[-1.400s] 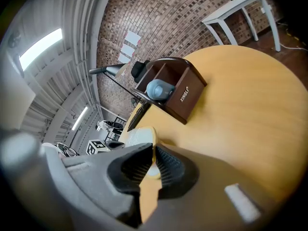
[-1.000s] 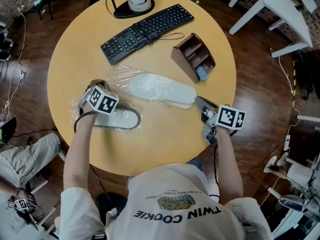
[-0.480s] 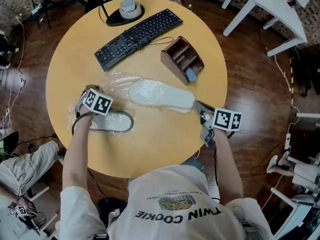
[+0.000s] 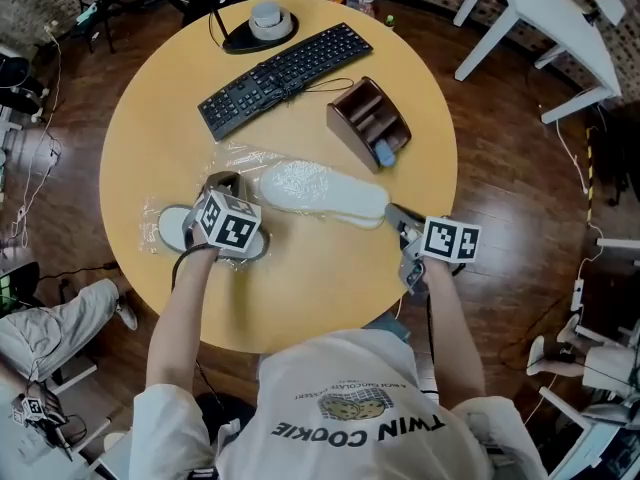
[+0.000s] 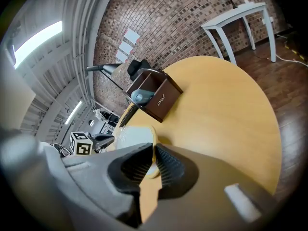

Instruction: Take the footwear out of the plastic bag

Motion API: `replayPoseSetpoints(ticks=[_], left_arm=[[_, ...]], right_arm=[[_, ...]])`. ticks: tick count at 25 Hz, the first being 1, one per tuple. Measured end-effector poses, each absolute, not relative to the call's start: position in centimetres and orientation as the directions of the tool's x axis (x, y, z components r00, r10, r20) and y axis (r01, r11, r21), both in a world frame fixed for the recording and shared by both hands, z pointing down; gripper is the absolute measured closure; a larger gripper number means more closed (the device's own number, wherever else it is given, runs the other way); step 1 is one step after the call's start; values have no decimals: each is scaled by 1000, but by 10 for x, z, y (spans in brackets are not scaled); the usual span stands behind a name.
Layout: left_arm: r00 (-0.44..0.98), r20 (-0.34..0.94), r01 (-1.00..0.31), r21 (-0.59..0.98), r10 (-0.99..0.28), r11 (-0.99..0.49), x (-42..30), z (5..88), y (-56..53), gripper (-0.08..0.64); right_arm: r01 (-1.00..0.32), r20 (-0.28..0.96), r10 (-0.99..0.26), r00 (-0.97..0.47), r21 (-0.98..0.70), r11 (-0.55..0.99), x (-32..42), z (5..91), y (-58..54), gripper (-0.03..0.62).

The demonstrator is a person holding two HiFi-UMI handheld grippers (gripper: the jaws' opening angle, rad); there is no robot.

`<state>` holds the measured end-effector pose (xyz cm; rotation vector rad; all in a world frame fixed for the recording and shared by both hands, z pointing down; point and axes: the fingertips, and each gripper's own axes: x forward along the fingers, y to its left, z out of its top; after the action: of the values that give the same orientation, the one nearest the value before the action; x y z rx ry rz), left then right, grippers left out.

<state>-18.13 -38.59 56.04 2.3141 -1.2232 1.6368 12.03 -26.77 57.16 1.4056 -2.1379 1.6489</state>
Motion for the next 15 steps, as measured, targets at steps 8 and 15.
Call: replayPoseSetpoints(ticks=[8,15], left_arm=[[98,861,-574,-361,-499,-735,-170,594,-365,555],[36,863,-564,-398,-504,-724,-172,599,-366,557]], right_arm=[[-698,563,-593,-575,-716,-3,118,571,-269,568],[-699,558,-589,-585,-715,16,120,568,-265,568]])
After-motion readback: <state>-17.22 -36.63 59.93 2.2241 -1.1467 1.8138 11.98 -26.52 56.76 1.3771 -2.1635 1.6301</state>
